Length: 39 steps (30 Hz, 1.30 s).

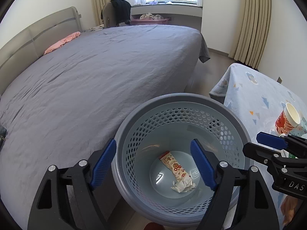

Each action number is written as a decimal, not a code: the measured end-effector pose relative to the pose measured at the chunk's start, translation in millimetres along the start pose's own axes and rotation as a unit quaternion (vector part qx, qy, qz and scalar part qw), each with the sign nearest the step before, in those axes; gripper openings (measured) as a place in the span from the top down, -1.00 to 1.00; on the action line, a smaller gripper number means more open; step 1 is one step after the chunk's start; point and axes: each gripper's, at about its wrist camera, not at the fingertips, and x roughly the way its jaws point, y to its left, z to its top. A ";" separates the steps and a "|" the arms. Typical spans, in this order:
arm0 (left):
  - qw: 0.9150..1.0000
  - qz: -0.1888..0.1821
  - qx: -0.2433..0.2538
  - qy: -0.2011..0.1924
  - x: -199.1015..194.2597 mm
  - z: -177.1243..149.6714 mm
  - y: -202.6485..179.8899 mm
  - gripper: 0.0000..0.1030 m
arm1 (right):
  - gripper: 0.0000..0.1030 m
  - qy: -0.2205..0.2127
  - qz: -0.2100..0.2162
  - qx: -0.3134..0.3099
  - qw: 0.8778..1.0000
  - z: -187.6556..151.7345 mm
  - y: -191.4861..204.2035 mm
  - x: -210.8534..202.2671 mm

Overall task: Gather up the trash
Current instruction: 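Move both open grippers back over the table toward the lavender box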

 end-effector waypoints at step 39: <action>0.999 -0.024 -0.009 -0.029 -25.6 -1.9 4.8 -0.67 | -0.14 -0.038 -0.050 0.068 0.996 -42.9 -24.6 -59.2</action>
